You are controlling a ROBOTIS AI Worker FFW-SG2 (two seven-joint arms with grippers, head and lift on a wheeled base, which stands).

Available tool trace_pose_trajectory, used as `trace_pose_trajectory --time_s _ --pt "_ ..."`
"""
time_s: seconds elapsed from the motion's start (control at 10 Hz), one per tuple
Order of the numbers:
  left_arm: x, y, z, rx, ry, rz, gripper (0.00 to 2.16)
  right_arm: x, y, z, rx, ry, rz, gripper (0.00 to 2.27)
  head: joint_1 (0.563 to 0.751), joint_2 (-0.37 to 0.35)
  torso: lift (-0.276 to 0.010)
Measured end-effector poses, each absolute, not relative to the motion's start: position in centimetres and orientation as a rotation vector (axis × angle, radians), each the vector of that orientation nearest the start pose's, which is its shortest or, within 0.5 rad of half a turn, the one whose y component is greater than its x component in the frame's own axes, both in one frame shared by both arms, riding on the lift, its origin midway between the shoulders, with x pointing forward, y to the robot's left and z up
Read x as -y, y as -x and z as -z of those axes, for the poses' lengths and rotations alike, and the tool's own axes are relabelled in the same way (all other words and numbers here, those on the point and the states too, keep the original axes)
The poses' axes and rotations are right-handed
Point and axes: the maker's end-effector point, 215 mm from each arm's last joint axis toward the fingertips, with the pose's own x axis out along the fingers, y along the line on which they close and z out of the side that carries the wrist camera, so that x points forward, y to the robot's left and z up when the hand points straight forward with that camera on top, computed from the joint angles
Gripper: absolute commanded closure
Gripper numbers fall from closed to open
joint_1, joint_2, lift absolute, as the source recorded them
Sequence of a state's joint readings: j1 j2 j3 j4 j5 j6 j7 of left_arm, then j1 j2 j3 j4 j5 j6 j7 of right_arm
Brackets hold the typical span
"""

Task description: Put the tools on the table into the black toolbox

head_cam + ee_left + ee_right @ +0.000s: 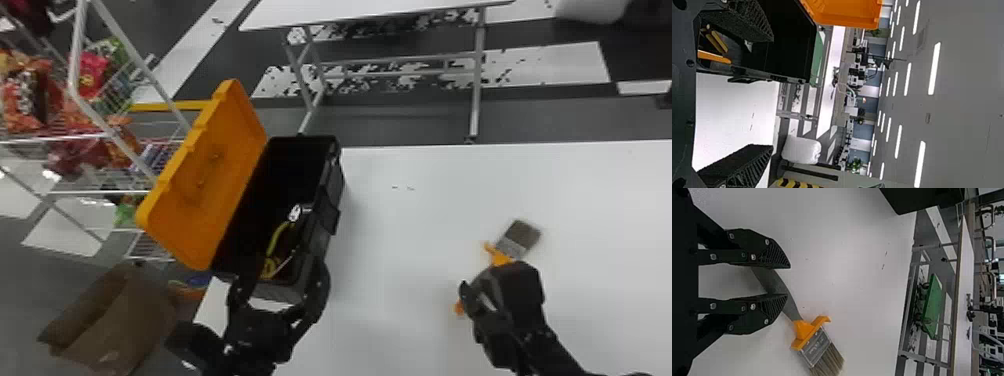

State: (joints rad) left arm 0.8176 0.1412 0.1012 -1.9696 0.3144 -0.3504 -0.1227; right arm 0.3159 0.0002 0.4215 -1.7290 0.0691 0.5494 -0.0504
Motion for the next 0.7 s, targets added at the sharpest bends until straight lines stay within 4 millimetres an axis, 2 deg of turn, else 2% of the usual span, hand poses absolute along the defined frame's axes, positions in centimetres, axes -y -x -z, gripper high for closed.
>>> trace_pose_trajectory --time_s 0.1,0.4,0.6,0.7 --pt "-28.98 -33.01 38.50 -0.048 0.123 0.035 0.02 1.18 -37.95 56.23 -0.684 0.103 -0.366 1.29 0.695 0.350 -0.075" --pt "-29.01 -32.99 38.57 -0.049 0.124 0.034 0.02 1.49 -37.79 56.47 -0.692 0.107 -0.355 0.60 0.695 0.350 -0.075" --pt "-29.02 -32.98 38.58 -0.049 0.124 0.034 0.02 1.91 -37.60 56.83 -0.708 0.115 -0.342 0.57 0.695 0.350 -0.075" --pt "-29.00 -32.98 38.58 -0.049 0.125 0.034 0.02 2.11 -37.39 57.11 -0.721 0.119 -0.340 0.46 0.695 0.350 -0.075"
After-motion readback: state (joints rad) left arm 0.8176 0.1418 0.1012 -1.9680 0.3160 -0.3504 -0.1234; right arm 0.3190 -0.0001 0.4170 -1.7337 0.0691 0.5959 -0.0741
